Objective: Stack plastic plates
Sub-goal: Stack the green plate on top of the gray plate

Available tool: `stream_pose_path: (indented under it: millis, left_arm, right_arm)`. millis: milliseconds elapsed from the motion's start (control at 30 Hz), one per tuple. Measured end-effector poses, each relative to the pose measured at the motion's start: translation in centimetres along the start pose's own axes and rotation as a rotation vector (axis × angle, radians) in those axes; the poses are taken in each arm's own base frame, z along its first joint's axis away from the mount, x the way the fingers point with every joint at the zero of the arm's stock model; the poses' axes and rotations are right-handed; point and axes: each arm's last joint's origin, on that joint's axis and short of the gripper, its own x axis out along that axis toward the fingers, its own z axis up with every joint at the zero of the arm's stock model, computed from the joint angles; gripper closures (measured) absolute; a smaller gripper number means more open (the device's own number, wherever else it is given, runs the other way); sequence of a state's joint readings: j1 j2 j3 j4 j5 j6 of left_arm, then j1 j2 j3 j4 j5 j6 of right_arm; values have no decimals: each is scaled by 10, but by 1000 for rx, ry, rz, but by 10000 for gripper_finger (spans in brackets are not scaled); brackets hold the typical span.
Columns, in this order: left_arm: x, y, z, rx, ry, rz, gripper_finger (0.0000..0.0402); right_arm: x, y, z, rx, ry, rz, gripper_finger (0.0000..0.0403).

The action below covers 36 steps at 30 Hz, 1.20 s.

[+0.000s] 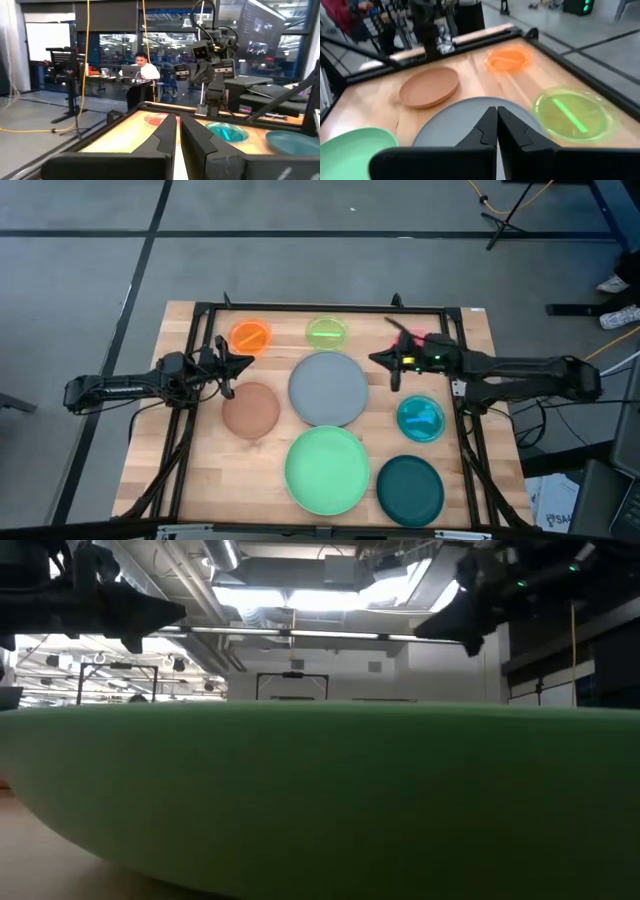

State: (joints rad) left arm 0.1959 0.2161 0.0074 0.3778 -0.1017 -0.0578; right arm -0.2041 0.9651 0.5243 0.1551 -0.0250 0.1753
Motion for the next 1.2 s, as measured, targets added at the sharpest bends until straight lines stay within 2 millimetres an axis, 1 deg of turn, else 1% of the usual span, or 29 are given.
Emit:
stream_pose_path:
  millis: [133, 267, 367, 500, 600, 700, 800, 900, 1033, 1133, 1200]
  left_arm:
    - [0, -3, -1, 0, 19, -93, 386]
    - [0, -3, -1, -10, 21, -115, 386]
    - [0, -3, -2, -20, 28, -122, 386]
    - [-1, -4, -7, -43, 85, -121, 386]
    - [-1, -5, -10, -45, 109, -130, 386]
    - [-1, -7, -10, -65, 113, -145, 386]
    - [-1, -8, -10, -68, 113, -152, 386]
    - [-1, -8, -10, -68, 109, -148, 386]
    - [-1, -8, -9, -67, 107, -146, 386]
    - [-1, -8, -10, -65, 112, -126, 386]
    - [-1, -7, -10, -64, 110, -116, 386]
  right_arm:
    - [20, 22, 6, -29, 53, 29, 398]
    - [34, 47, 7, -41, 103, 46, 398]
    - [43, 68, 2, -13, 150, 92, 398]
    - [50, 93, -11, 45, 218, 177, 398]
    - [53, 106, -23, 105, 279, 208, 398]
    - [56, 113, -33, 170, 331, 196, 394]
    - [57, 117, -42, 219, 385, 177, 366]
    - [59, 118, -50, 258, 440, 155, 318]
    - [60, 118, -65, 317, 583, 164, 253]
    - [63, 117, -74, 362, 656, 144, 224]
    - [66, 117, -81, 384, 697, 132, 216]
